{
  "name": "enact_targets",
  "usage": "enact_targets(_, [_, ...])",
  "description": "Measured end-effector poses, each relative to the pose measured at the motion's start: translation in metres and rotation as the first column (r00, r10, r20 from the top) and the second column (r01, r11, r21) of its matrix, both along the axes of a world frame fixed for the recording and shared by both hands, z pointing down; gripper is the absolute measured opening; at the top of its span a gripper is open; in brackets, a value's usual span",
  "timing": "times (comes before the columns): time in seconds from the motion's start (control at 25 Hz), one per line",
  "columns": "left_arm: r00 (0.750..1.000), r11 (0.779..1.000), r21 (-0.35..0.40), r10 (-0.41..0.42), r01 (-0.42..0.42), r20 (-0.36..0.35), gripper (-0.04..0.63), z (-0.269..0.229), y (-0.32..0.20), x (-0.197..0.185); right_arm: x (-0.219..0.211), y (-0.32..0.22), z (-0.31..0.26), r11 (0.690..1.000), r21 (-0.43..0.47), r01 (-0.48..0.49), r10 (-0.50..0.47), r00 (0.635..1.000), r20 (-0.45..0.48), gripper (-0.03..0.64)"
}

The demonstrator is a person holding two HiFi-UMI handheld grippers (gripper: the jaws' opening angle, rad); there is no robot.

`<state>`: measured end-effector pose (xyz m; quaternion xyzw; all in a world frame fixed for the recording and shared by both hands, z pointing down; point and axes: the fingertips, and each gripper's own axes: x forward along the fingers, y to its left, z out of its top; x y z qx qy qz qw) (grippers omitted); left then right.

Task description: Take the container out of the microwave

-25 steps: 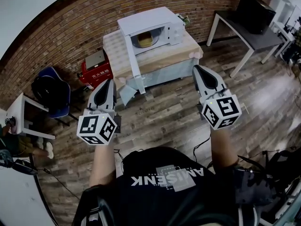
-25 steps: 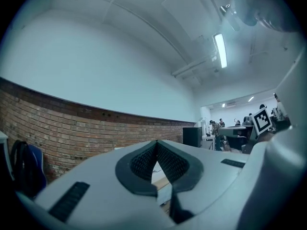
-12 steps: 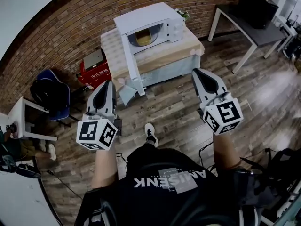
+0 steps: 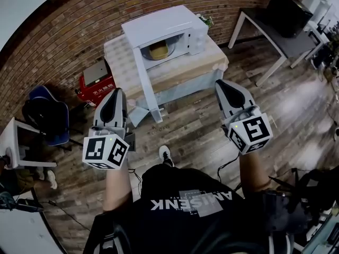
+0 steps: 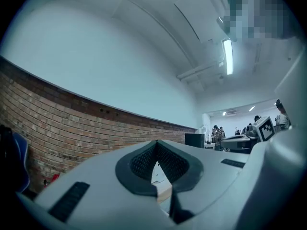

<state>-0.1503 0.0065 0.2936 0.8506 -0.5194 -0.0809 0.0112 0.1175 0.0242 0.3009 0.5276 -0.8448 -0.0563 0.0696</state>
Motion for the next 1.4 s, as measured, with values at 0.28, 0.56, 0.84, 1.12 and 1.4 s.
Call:
enact_targets(0.28, [1.0,0.999,-0.036,0.018,-0.018,-0.008,0.012,0.011,-0.07,-0.018,-0.012,-0.058,0.008,0.999,-0.033,-0.025,0.026,0.999,0.03,0.043])
enact_targets(0.56, [0.996,0.997,0.003,0.074,-0.074,-0.047,0.012,0.004,-0.121,-0.029,-0.027,-0.102,0.001,0.997,-0.039,-0.069,0.07,0.998,0.005,0.043])
enact_targets(0.84, [0.995,0.997,-0.01,0.077,-0.078,-0.061,0.012,0.015,-0.155,-0.057,-0.056,-0.135,0.005,0.996,-0.056,-0.066,0.066,0.998,0.002,0.043])
enact_targets(1.12, [0.99,0.993,-0.02,0.112,-0.114,-0.091,0.012,0.02,-0.179,-0.062,-0.089,-0.18,-0.007,0.999,-0.038,-0.029,0.027,0.998,-0.058,0.043])
enact_targets(1.4, [0.991,0.995,-0.066,0.069,-0.077,-0.118,0.012,0.03,-0.193,-0.071,-0.086,-0.208,-0.004,0.999,-0.044,-0.03,0.028,0.999,-0.043,0.043])
